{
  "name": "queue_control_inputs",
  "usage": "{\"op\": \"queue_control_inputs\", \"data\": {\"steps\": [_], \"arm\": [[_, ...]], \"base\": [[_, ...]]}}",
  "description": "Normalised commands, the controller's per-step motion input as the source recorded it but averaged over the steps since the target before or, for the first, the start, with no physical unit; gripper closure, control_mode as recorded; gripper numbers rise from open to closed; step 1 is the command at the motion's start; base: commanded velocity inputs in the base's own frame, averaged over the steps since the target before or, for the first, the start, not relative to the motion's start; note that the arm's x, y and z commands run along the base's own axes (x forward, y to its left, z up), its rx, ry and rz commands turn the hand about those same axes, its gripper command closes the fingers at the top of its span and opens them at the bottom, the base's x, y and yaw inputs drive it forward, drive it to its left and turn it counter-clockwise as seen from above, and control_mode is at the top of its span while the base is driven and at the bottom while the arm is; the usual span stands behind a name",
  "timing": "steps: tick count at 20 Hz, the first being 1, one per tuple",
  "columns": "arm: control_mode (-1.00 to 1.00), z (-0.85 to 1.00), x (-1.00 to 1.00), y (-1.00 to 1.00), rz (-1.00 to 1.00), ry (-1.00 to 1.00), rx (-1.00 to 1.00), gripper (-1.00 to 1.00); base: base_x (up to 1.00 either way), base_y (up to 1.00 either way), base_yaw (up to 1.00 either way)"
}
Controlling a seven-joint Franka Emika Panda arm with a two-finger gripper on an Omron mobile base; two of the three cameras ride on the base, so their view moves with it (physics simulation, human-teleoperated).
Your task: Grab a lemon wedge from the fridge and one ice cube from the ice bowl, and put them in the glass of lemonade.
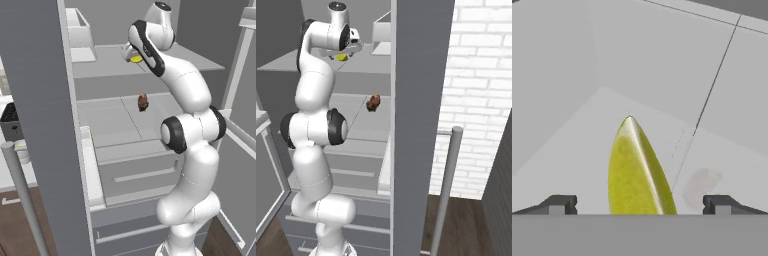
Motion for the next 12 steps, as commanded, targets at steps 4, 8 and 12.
{"op": "queue_control_inputs", "data": {"steps": [4, 8, 12], "arm": [[-1.0, -0.04, 0.08, 0.05, 0.04, 0.0, 0.0, -1.0], [-1.0, -0.26, 0.07, 0.12, 0.05, 0.0, -0.05, -1.0], [-1.0, -0.36, 0.0, 0.14, 0.05, 0.0, -0.07, -1.0]], "base": [[0.0, 0.0, 0.0], [0.0, 0.0, 0.0], [0.0, 0.0, 0.0]]}}
